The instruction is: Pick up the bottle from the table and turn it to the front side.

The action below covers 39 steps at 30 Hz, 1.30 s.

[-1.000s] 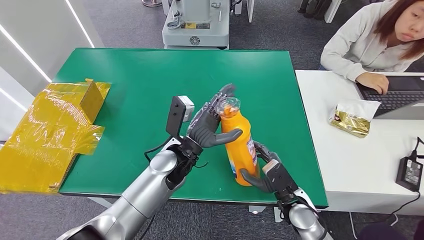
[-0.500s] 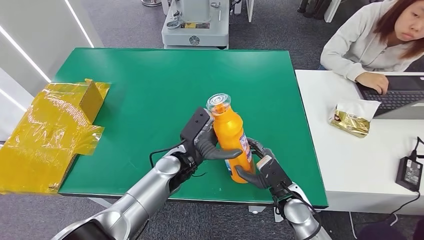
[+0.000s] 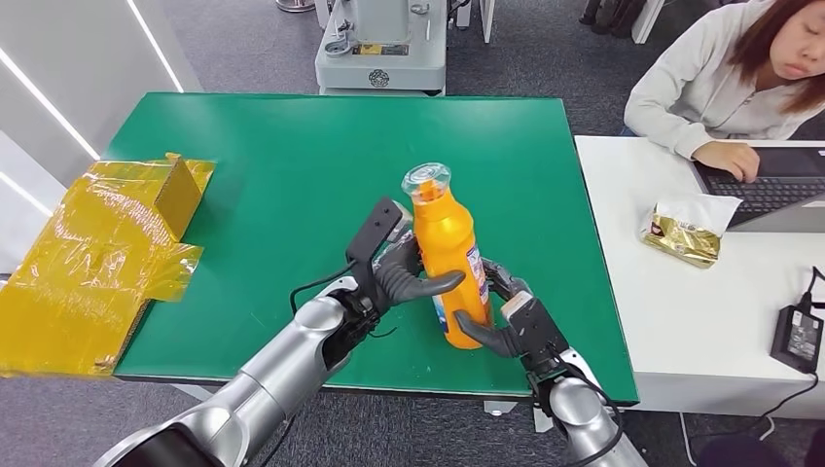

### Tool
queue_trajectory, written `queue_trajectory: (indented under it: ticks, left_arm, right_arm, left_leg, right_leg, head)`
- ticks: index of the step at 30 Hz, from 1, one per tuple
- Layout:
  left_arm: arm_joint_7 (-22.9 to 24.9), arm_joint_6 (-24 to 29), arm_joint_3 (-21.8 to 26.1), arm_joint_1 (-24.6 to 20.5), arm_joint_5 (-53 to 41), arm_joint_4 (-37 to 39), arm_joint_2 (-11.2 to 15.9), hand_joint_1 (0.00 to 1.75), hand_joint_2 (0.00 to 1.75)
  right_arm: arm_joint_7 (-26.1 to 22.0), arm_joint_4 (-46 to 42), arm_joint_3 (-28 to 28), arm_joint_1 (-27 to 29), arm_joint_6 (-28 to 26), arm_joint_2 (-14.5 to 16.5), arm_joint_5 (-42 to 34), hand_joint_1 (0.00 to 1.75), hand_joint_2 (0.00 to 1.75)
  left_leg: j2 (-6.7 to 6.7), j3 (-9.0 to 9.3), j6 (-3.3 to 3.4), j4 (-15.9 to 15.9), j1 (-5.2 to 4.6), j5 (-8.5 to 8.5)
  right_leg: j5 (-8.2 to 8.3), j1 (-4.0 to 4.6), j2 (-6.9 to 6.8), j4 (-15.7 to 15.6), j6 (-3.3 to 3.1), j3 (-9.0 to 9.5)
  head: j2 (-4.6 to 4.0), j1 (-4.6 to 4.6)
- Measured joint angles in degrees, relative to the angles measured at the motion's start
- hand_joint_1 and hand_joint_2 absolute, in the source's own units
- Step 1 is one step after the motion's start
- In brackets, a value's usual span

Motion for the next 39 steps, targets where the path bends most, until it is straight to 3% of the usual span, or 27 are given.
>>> queue_trajectory:
  ticks: [3,5,8,10,17,24,28,32,39]
  left_arm:
    - [0.4,0.5,0.1,0.0,1.6,-1.5,0.0,1.75,1.75]
    - [0.9,0.8,0.2,0.1,2.3,-2.6,-0.1,1.75,1.75]
    - [1.3,1.3,0.3,0.1,2.4,-4.1,-0.4,1.75,1.75]
    - [1.0,2.3,0.3,0.1,1.5,-4.8,-0.5,1.75,1.75]
    - [-7.5,15.5,0.5,-3.6,-15.5,-5.9,1.1,1.75,1.75]
    - [-8.5,29.4,0.9,-8.6,-40.0,-5.9,5.0,1.75,1.75]
    - [-4.6,35.1,0.6,-11.0,-53.5,-5.7,6.8,1.75,1.75]
    - [3.4,40.0,-1.3,-13.1,-69.4,-2.8,8.4,1.75,1.75]
    - [16.3,41.1,-5.4,-13.6,-84.1,5.8,12.4,1.75,1.75]
  right_arm:
    - [0.0,-1.4,0.0,0.7,-0.5,0.0,0.0,1.37,1.75]
    - [0.1,-2.0,0.0,0.8,-0.7,0.1,0.0,1.04,1.75]
    - [0.3,-2.7,0.0,0.8,-1.2,0.5,0.0,0.3,1.75]
    - [0.6,-3.2,0.0,1.1,-1.4,0.8,0.1,0.0,1.75]
    - [1.3,-5.9,-1.2,5.4,-0.6,1.5,1.8,0.0,1.75]
    - [1.0,-9.0,-2.6,7.9,0.9,2.0,2.6,0.0,1.75]
    - [0.8,-9.9,-2.9,8.2,1.7,2.0,2.5,0.0,1.75]
    - [0.8,-10.9,-3.1,8.2,2.0,2.0,2.1,0.0,1.75]
    - [-0.1,-13.2,-3.8,9.6,2.2,1.9,2.1,0.0,1.75]
  left_leg:
    - [0.03,0.01,0.0,0.0,0.0,0.0]
    - [0.06,0.01,0.0,0.0,0.0,0.0]
    - [0.06,0.01,0.0,0.0,-0.01,0.0]
    - [0.06,0.02,0.0,0.0,-0.01,0.0]
    - [0.03,-0.03,0.0,0.0,0.02,0.0]
    - [0.04,-0.01,-0.03,0.0,0.03,0.02]
    - [0.03,-0.01,-0.03,0.0,0.02,0.02]
    - [0.04,-0.01,-0.03,0.0,0.01,0.02]
    - [0.1,0.0,-0.03,0.0,0.03,0.02]
  right_leg:
    - [0.0,0.0,0.05,0.0,0.0,-0.01]
    - [0.0,0.0,0.09,0.0,0.0,-0.01]
    - [0.0,-0.01,0.09,0.0,0.0,-0.02]
    - [0.01,-0.01,0.1,0.0,0.0,-0.02]
    - [0.01,0.01,0.03,0.0,-0.01,-0.01]
    - [0.01,0.03,0.06,0.0,-0.02,-0.01]
    - [0.01,0.02,0.05,0.0,-0.02,-0.01]
    - [0.01,0.01,0.06,0.0,-0.02,-0.01]
    - [0.0,0.02,0.15,0.0,-0.02,-0.03]
  head:
    - [0.0,0.0]
    - [0.0,0.0]
    - [0.0,0.0]
    - [0.0,-0.01]
    - [0.0,-0.01]
    - [0.0,-0.01]
    - [0.0,-0.01]
    - [0.0,-0.01]
    - [0.0,-0.01]
